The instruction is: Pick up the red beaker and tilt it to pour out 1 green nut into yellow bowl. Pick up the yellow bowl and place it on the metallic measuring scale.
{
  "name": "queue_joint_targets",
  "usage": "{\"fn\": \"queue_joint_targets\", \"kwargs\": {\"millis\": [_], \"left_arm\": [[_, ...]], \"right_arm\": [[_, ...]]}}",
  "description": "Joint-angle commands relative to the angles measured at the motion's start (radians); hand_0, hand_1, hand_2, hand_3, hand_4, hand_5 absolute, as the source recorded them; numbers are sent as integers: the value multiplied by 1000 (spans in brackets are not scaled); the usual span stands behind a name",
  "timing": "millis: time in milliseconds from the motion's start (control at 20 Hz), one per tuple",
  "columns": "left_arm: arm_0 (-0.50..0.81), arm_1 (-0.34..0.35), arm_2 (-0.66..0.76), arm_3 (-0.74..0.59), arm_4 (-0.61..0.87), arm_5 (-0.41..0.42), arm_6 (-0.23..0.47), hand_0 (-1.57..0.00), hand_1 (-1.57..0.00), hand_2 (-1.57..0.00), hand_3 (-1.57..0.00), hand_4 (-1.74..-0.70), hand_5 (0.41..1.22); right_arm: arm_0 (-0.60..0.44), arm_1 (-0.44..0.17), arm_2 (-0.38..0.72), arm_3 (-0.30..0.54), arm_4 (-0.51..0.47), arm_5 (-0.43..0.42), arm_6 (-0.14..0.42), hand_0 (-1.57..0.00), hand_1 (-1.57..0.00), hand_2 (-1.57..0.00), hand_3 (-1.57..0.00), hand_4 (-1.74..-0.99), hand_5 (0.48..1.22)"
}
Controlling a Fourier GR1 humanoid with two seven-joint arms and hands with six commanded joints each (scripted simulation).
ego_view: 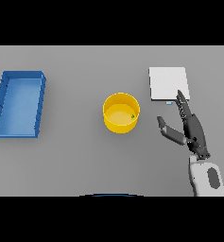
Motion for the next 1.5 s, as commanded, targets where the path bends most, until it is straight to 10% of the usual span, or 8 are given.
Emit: {"fn": "queue_joint_targets", "kwargs": {"millis": [0, 500, 1150, 1300, 1450], "left_arm": [[32, 2, 36, -1, 34, 34, 38, -1571, -1564, -1564, -1437, -1719, 1220], [407, 24, 217, -117, 272, 183, 270, -1571, -1570, -1570, -1418, -1739, 1221], [854, -13, 289, -600, 375, 265, 423, -1571, -1571, -1571, -1319, -1737, 1146], [906, -32, 289, -666, 378, 237, 423, -1571, -1571, -1571, -1442, -1588, 962], [947, -54, 309, -721, 391, 181, 423, -1571, -1571, -1571, -935, -1253, 810]], "right_arm": [[1, 5, 5, -3, 4, -3, 3, 1, 1, 1, 1, -1298, 651], [9, 13, 16, 7, 5, 2, 11, 1, 1, 1, 1, -1307, 677], [4, 0, 13, 26, 17, 2, 6, 1, 1, 1, 1, -1335, 725], [-1, 6, 24, 13, 30, -7, 6, 1, 1, 1, 1, -1326, 728], [3, 1, 21, 14, 24, 1, -4, 1, 1, 1, 1, -1327, 730]]}}
